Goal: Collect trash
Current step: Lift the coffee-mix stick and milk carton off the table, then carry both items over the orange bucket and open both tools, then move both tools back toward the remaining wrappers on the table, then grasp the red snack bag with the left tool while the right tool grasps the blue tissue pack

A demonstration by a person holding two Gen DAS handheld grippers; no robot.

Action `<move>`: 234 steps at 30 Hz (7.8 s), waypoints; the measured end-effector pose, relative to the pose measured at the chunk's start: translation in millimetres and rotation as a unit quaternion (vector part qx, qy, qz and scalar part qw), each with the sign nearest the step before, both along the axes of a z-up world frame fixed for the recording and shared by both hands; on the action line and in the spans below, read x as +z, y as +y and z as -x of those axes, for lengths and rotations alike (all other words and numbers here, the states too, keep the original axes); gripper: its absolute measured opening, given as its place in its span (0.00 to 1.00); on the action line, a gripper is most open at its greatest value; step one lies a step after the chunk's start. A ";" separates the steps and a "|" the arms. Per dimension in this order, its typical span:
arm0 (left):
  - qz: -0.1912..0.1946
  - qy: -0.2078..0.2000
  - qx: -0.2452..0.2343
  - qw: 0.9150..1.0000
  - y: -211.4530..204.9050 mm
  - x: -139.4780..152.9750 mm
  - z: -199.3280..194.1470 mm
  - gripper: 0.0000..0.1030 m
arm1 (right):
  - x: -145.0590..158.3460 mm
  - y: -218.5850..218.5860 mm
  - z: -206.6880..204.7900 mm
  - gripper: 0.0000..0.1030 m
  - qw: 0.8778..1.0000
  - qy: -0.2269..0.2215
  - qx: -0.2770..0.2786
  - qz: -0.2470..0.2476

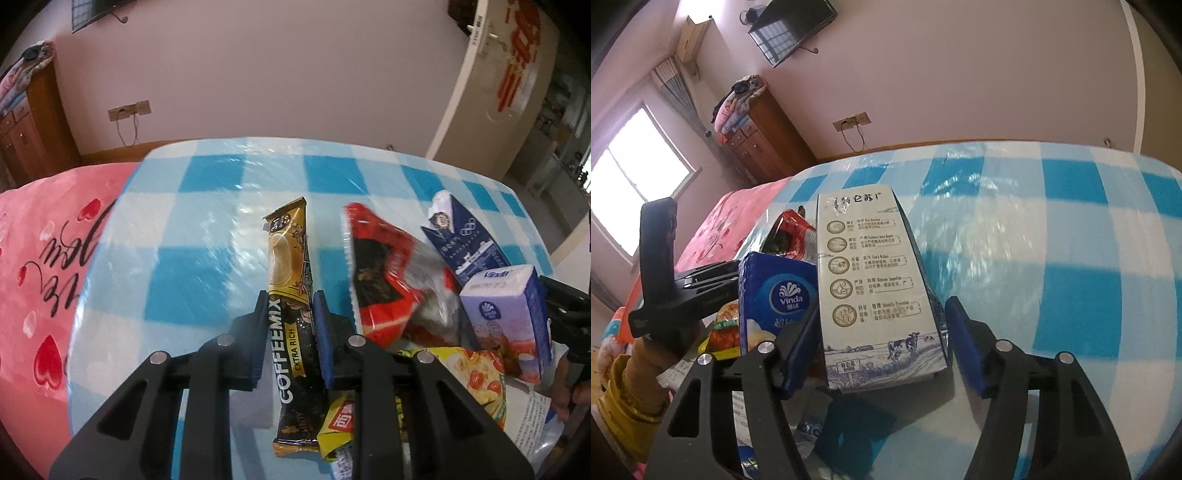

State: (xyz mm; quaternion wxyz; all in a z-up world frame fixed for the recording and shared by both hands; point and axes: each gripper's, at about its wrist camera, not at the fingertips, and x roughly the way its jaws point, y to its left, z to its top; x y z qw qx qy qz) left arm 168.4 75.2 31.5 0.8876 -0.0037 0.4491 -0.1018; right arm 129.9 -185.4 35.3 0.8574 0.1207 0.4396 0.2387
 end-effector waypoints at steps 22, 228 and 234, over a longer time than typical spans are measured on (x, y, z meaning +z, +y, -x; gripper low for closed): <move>0.051 0.022 -0.018 0.998 -10.8 -11.9 92.8 0.24 | 2.1 -40.2 149.7 0.64 0.989 -0.004 -0.124 0.077; 0.045 -0.019 -0.083 0.995 -61.6 48.8 214.8 0.82 | 0.9 -67.8 187.4 0.93 0.983 -0.063 -0.141 -0.098; 0.065 -0.012 -0.040 0.997 -59.9 61.0 163.9 0.82 | -1.6 -69.3 180.8 0.93 0.983 -0.059 -0.136 -0.107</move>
